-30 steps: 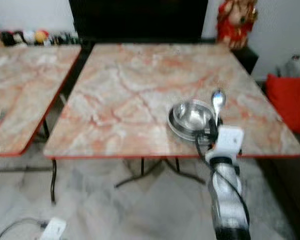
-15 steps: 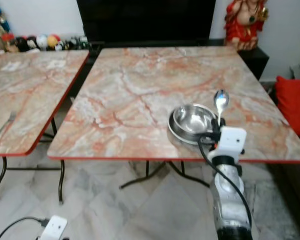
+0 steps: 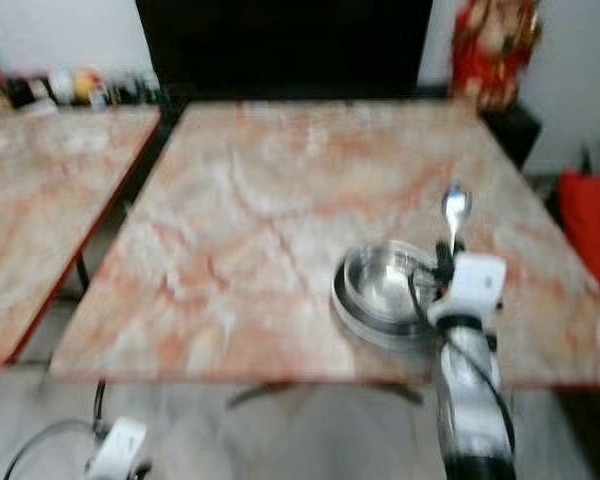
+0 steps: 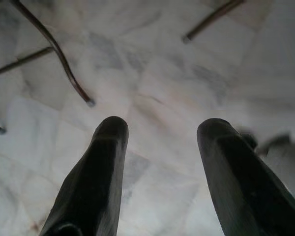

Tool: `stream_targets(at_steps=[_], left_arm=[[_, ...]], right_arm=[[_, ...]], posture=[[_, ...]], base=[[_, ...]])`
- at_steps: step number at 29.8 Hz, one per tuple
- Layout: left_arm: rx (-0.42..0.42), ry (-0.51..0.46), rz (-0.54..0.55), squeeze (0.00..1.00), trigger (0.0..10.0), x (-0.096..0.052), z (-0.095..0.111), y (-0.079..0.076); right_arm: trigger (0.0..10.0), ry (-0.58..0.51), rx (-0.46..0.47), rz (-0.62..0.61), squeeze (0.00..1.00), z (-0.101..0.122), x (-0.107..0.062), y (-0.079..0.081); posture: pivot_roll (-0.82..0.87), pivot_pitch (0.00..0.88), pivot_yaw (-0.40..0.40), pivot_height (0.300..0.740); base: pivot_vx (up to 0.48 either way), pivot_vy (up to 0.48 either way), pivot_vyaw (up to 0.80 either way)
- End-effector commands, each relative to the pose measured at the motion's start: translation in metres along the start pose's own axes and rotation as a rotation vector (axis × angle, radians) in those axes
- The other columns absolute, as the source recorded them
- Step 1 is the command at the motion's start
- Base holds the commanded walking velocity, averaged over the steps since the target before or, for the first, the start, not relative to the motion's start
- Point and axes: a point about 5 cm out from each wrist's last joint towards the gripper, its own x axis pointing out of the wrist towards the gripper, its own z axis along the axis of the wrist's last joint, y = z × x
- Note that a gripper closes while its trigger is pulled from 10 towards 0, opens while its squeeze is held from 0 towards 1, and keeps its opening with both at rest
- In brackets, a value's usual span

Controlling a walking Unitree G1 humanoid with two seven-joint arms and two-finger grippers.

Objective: Setting the table

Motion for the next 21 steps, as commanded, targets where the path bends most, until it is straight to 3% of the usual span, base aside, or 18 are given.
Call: stream_targets(at_steps=[1, 4, 7, 12, 16, 18, 21], left_arm=[[0.013, 0.034, 0.009, 0.0, 10.0, -0.003, -0.009, 0.004], [0.012, 0.025, 0.007, 0.0, 10.0, -0.002, -0.006, 0.004], [0.011, 0.017, 0.006, 0.0, 10.0, -0.001, -0.003, 0.003], [0.008, 0.015, 0.003, 0.0, 10.0, 0.0, -0.002, 0.002], [0.009, 0.023, -0.001, 0.0, 10.0, -0.001, -0.004, 0.002], [0.008, 0.024, -0.002, 0.0, 10.0, -0.001, -0.005, 0.001], [0.007, 0.027, -0.002, 0.0, 10.0, -0.001, -0.006, 0.001]], right_arm=[[10.0, -0.012, 0.025, -0.009, 0.0, 0.003, 0.001, 0.001], [10.0, -0.025, 0.006, -0.025, 0.0, 0.007, 0.003, -0.008], [10.0, -0.027, -0.033, -0.074, 0.0, 0.013, 0.007, -0.029], [10.0, -0.041, -0.083, -0.172, 0.0, 0.027, 0.011, -0.077], [10.0, 0.041, -0.17, -0.115, 0.0, 0.025, 0.014, -0.097], [10.0, 0.159, -0.138, -0.124, 0.0, 0.013, 0.015, -0.111], [10.0, 0.247, -0.145, -0.068, 0.0, 0.003, 0.014, -0.115]], posture=[[0.0, 0.0, 0.049, 0.74], [0.0, 0.0, 0.049, 0.74], [0.0, 0.0, 0.048, 0.74], [0.0, 0.0, 0.049, 0.74], [0.0, 0.0, 0.049, 0.74], [0.0, 0.0, 0.047, 0.74], [0.0, 0.0, 0.047, 0.74]], base=[[0.0, 0.0, 0.0], [0.0, 0.0, 0.0], [0.0, 0.0, 0.0], [0.0, 0.0, 0.0], [0.0, 0.0, 0.0], [0.0, 0.0, 0.0], [0.0, 0.0, 0.0]])
